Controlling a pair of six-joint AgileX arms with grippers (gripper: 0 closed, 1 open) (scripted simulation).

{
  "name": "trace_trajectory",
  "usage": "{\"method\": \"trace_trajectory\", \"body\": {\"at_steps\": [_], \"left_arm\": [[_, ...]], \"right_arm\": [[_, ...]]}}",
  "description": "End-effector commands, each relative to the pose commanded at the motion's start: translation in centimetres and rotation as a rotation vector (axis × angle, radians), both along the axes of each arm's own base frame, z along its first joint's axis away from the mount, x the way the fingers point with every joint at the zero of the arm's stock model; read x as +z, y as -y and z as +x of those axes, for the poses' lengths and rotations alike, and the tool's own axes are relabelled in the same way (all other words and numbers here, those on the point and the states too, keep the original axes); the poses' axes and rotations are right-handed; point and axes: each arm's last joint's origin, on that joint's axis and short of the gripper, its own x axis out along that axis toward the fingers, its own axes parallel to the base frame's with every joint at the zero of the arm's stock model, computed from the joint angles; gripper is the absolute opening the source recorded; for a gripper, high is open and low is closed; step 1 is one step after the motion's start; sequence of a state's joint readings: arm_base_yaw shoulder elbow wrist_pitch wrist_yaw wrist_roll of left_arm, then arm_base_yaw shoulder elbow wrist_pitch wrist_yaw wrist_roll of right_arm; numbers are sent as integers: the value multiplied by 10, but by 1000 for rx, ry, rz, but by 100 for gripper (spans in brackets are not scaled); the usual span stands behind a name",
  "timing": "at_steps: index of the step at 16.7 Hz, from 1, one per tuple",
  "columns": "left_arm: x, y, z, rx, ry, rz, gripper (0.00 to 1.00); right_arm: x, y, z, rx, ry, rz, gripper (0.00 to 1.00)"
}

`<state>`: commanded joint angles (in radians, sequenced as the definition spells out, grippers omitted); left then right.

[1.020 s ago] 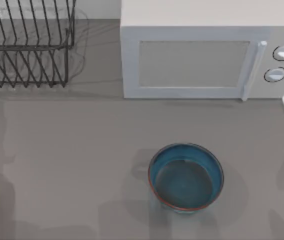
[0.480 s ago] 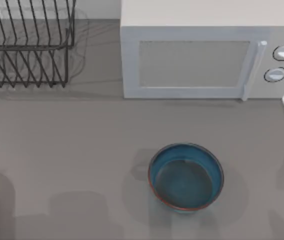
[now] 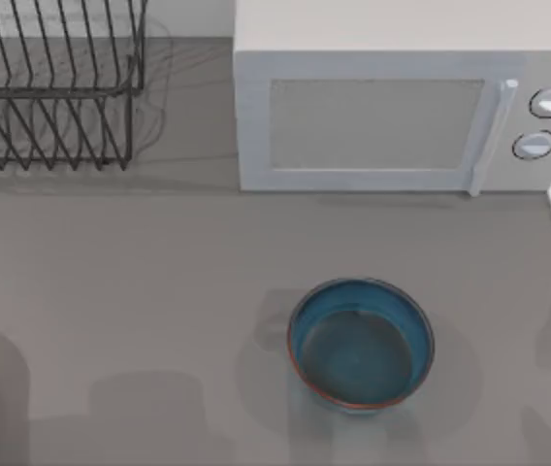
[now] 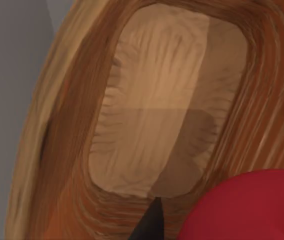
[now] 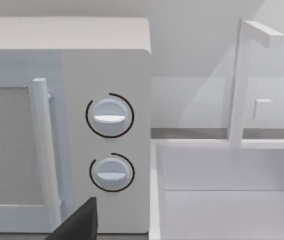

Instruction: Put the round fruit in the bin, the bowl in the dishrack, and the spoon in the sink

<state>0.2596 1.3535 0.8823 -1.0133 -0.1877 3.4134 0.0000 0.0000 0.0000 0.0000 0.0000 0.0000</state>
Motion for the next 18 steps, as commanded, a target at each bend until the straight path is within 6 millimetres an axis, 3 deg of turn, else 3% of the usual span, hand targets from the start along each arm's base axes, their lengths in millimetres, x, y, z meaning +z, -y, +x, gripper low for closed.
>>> {"method": "trace_trajectory", "body": {"at_steps": [9,18], "left_arm": [[0,0,0,0,0,0,98],[0,0,0,-1,1,0,100]], "right_arm": [[0,0,0,0,0,0,100],[0,0,0,0,0,0,100]]}}
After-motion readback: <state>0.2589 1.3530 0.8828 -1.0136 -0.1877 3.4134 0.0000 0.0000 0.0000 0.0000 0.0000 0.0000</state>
